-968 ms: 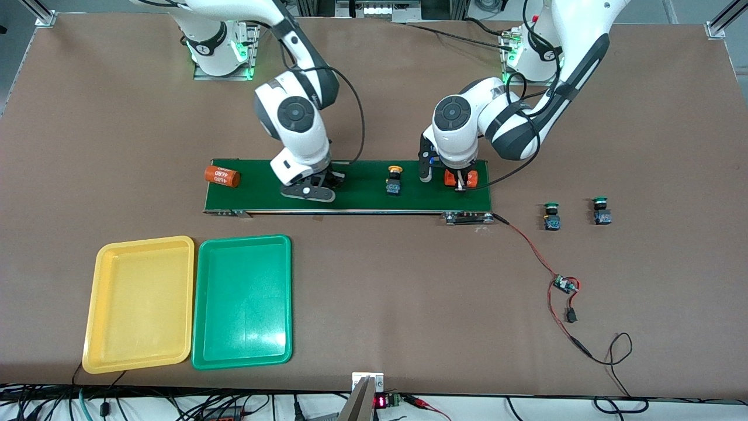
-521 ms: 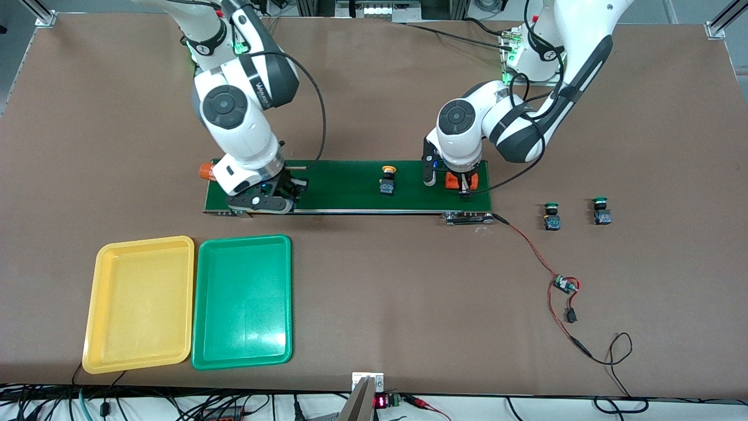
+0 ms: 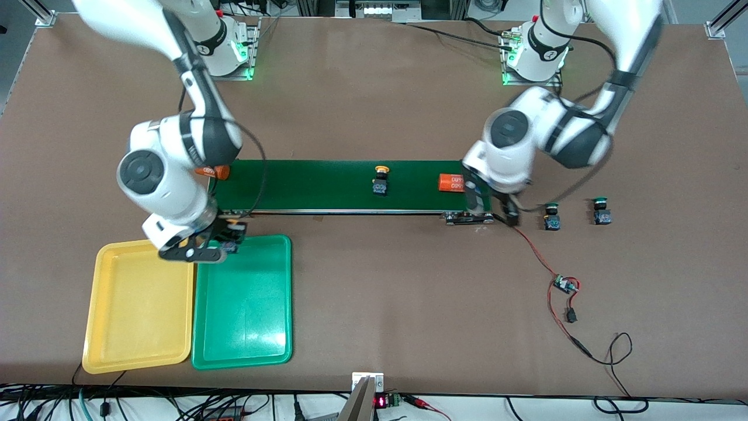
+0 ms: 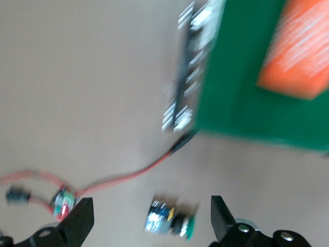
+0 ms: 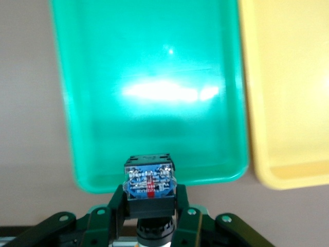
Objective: Sort buttons by color to trays
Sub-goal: 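Drop the button into the yellow tray while the left gripper reaches a button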
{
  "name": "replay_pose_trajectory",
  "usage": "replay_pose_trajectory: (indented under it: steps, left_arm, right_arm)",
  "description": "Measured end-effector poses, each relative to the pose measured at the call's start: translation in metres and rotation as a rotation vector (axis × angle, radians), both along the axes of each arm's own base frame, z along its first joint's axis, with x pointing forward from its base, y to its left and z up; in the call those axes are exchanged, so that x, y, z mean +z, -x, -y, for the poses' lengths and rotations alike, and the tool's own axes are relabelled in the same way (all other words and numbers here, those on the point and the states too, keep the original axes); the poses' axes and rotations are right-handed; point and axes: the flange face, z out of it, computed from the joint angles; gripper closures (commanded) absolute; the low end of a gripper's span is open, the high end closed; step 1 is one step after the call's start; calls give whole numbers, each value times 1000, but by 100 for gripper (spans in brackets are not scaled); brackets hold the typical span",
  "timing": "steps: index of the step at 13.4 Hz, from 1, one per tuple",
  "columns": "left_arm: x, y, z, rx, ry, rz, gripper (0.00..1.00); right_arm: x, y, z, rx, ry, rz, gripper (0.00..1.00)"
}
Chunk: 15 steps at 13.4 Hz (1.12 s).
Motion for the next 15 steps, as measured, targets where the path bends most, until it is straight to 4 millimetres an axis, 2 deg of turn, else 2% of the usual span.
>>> replay_pose_trajectory:
  steps: [1,3,5,7,9,11,12,13,14,15]
  left_arm:
    - [-2,-15,-38,57,19,25,2]
    - [-10,-34,-98,184,82,59,1]
    - [-22,-41,-142,399,180,34,1]
    - [-34,-41,-175,638,253,9,0]
    - [-51,-39,-190,858,285,-12,0]
    - [-67,-36,-188,1000,280,-28,0]
    - [-74,-35,-186,1060,273,-33,0]
    - [-79,-34,-185,1119,265,-34,0]
    - [-84,-33,-185,1169,258,-36,0]
    - [-89,-32,-184,1206,251,-40,0]
  right_arm:
    - [-9,-7,26,25,8,-12,91]
    - [-26,-18,78,91,20,-34,91]
    - [-40,-28,128,138,28,-45,91]
    - [-54,-39,171,170,35,-50,90]
    - [-75,-48,201,185,41,-54,89]
    - [-98,-57,217,184,52,-34,89]
    - [-110,-60,222,185,59,-16,85]
    - [-119,-61,225,185,64,-3,78]
    - [-127,-62,226,184,67,4,57]
    - [-131,-62,227,184,68,5,40]
